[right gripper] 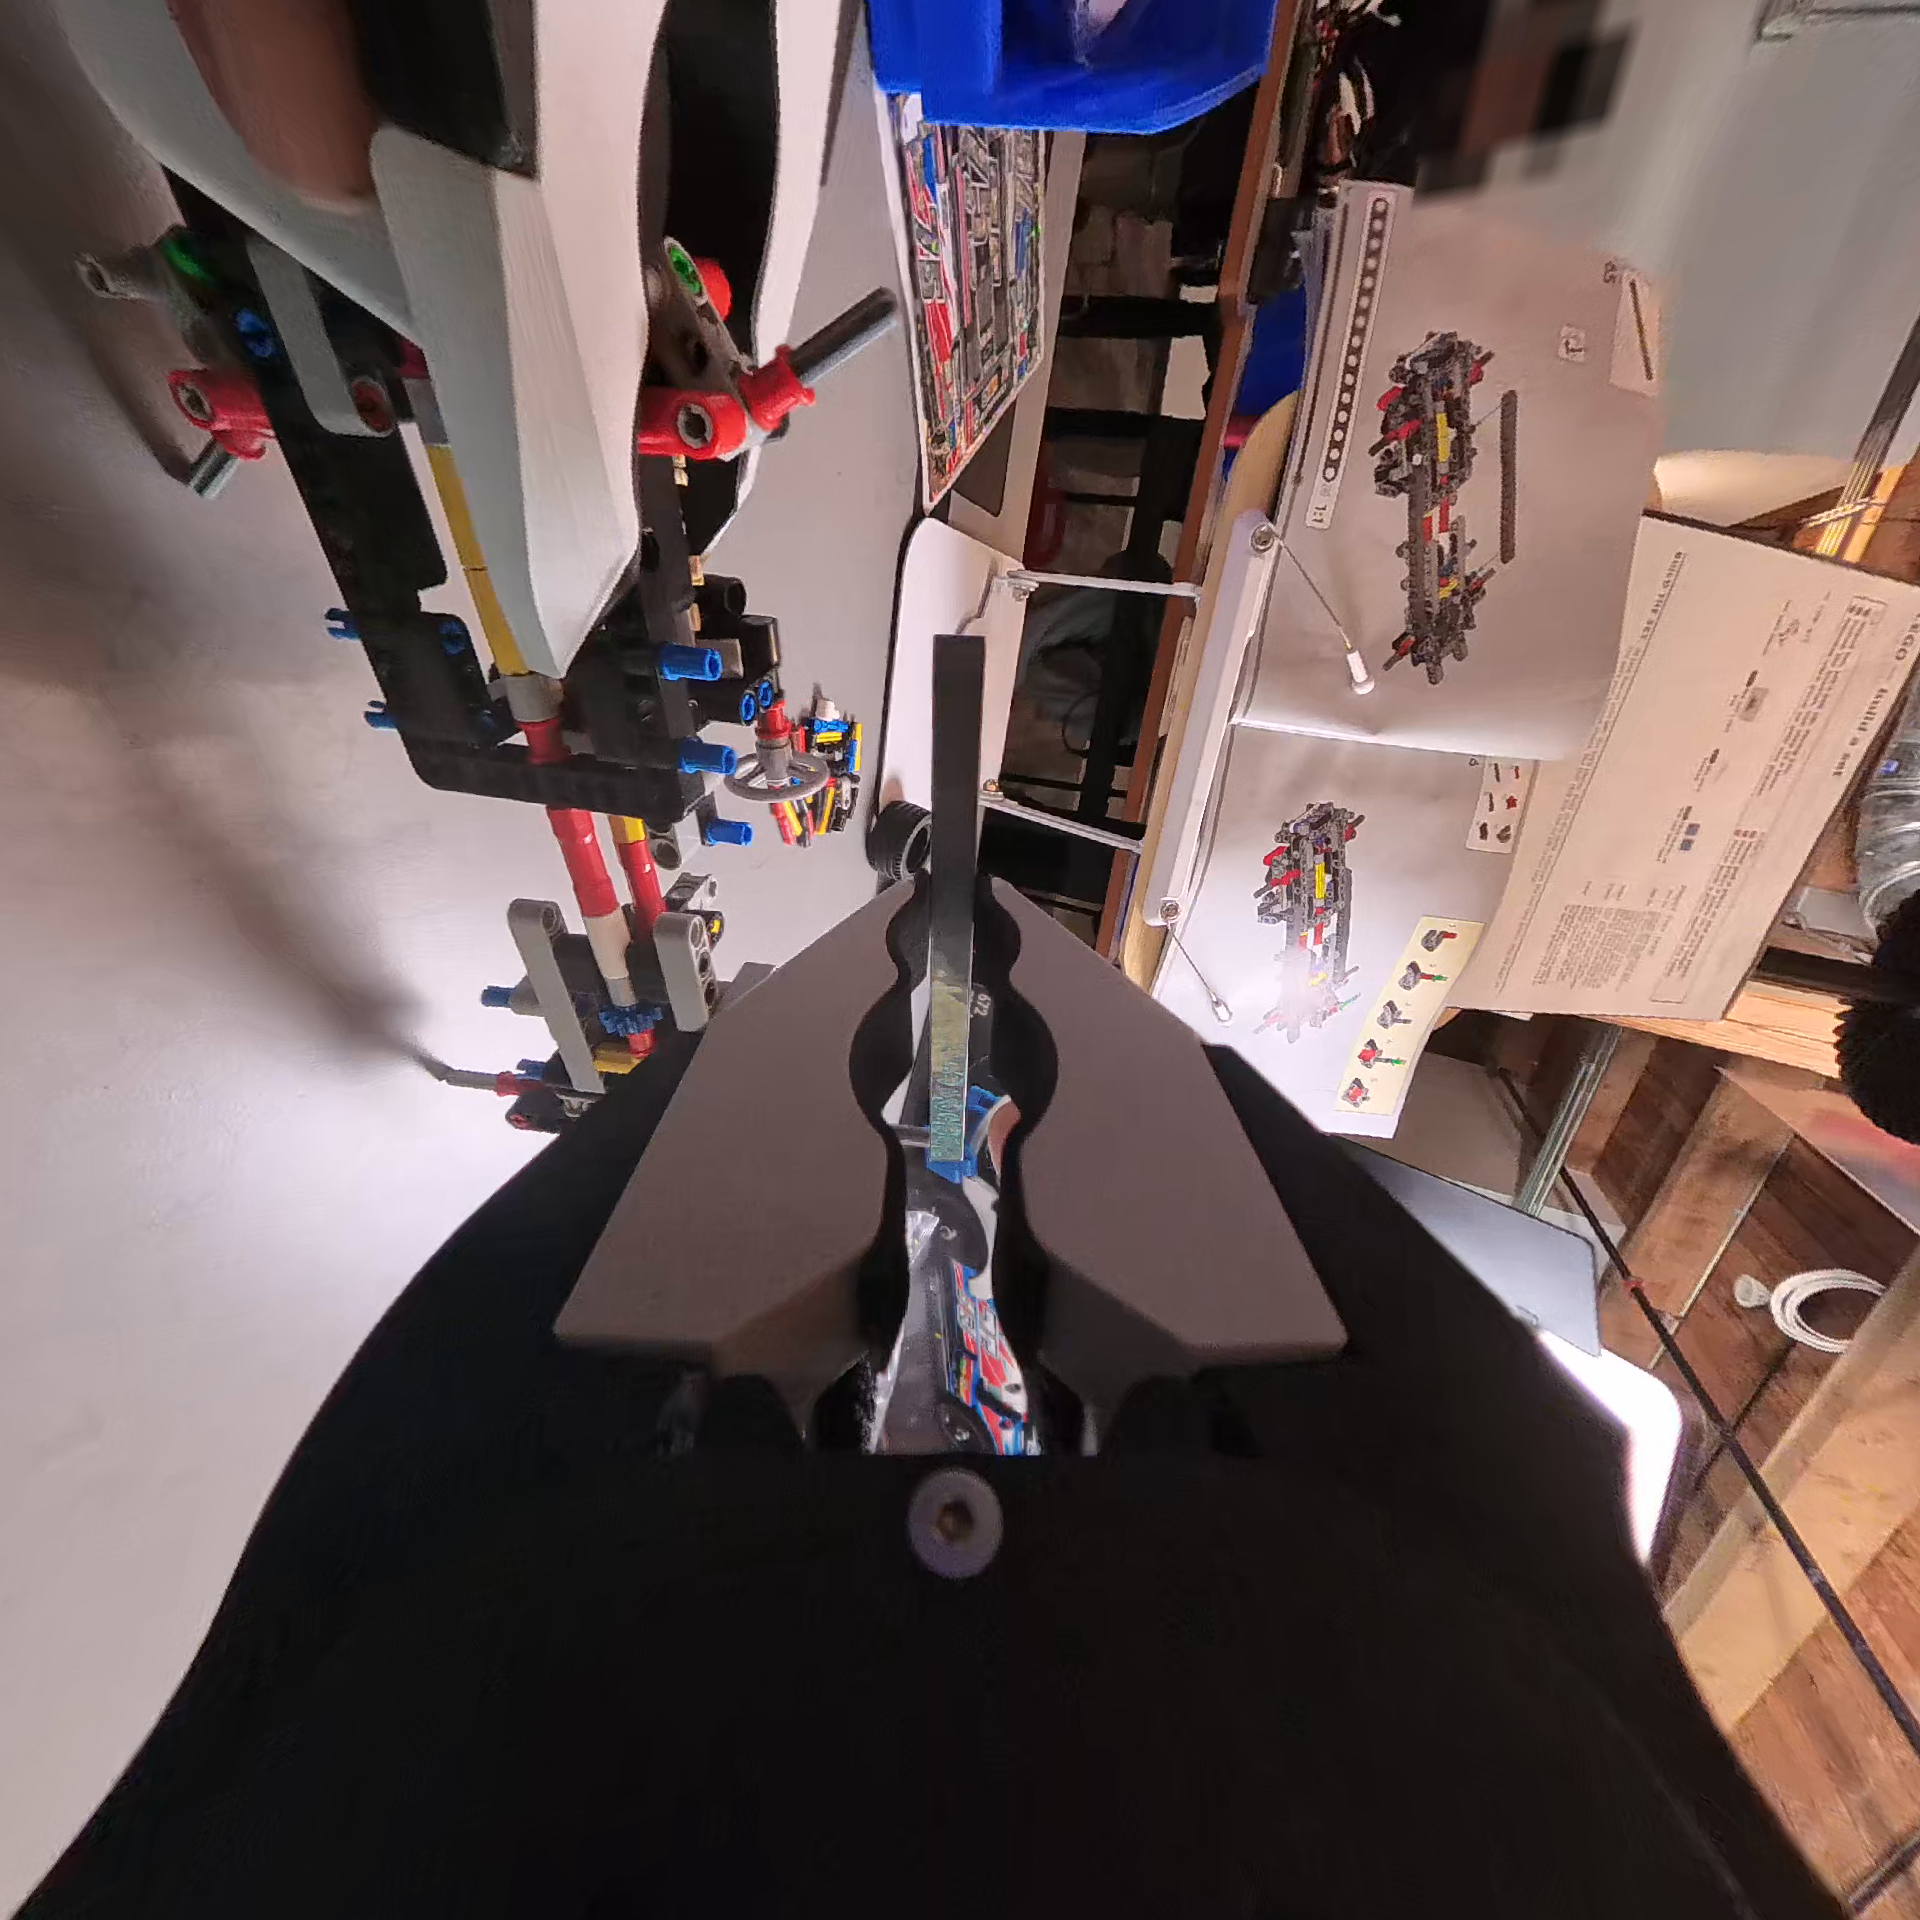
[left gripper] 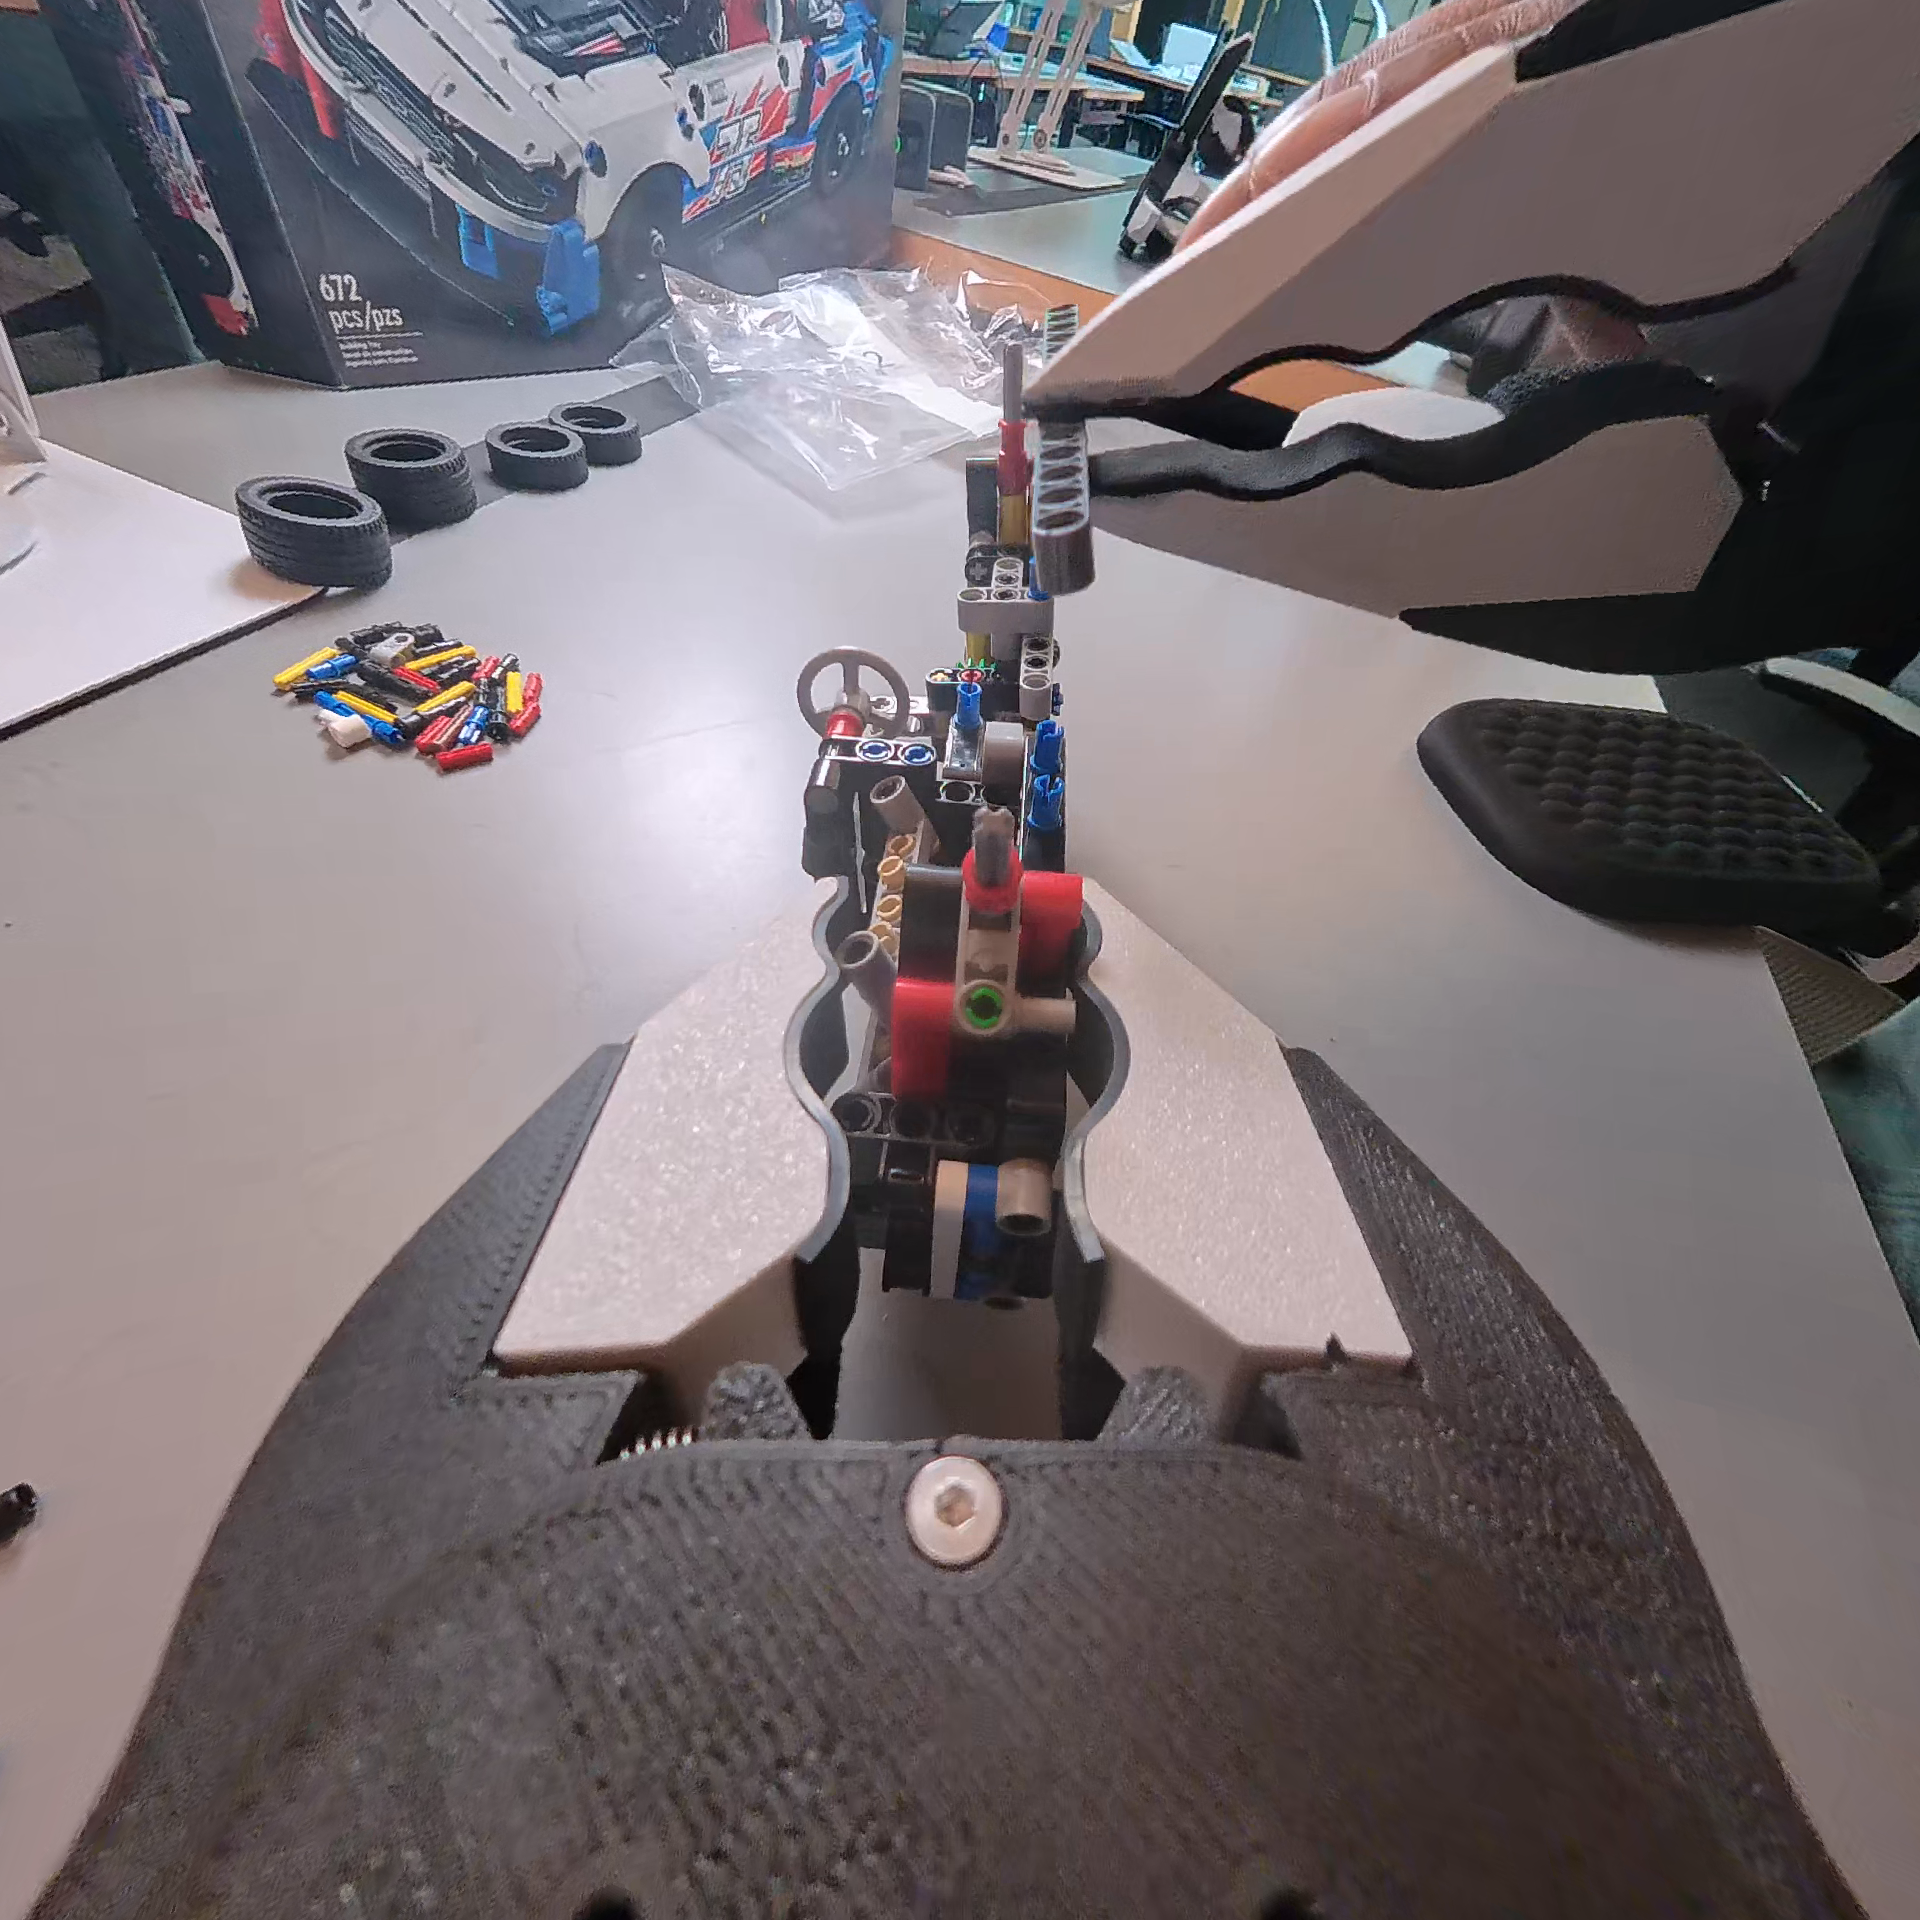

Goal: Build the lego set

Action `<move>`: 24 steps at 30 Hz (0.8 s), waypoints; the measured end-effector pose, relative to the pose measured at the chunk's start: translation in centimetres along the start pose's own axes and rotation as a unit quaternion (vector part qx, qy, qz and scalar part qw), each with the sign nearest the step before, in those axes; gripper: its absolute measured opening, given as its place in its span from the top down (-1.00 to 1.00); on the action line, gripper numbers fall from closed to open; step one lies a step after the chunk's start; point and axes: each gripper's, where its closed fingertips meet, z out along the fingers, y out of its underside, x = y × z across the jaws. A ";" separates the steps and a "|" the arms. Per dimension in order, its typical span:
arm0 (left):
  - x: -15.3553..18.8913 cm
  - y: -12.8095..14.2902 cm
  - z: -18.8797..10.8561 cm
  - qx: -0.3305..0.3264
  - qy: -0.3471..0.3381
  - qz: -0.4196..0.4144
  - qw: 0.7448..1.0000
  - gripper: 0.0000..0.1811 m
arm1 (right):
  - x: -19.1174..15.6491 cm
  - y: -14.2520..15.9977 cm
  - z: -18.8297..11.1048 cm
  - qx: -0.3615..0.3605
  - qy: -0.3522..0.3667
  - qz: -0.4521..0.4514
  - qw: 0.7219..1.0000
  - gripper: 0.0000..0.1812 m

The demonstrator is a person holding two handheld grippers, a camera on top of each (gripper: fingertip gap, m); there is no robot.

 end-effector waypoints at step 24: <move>-0.2 0.1 -0.2 -0.001 -0.014 -0.013 1.000 0.59 | -3.9 0.1 0.6 0.002 0.040 -0.049 0.998 0.93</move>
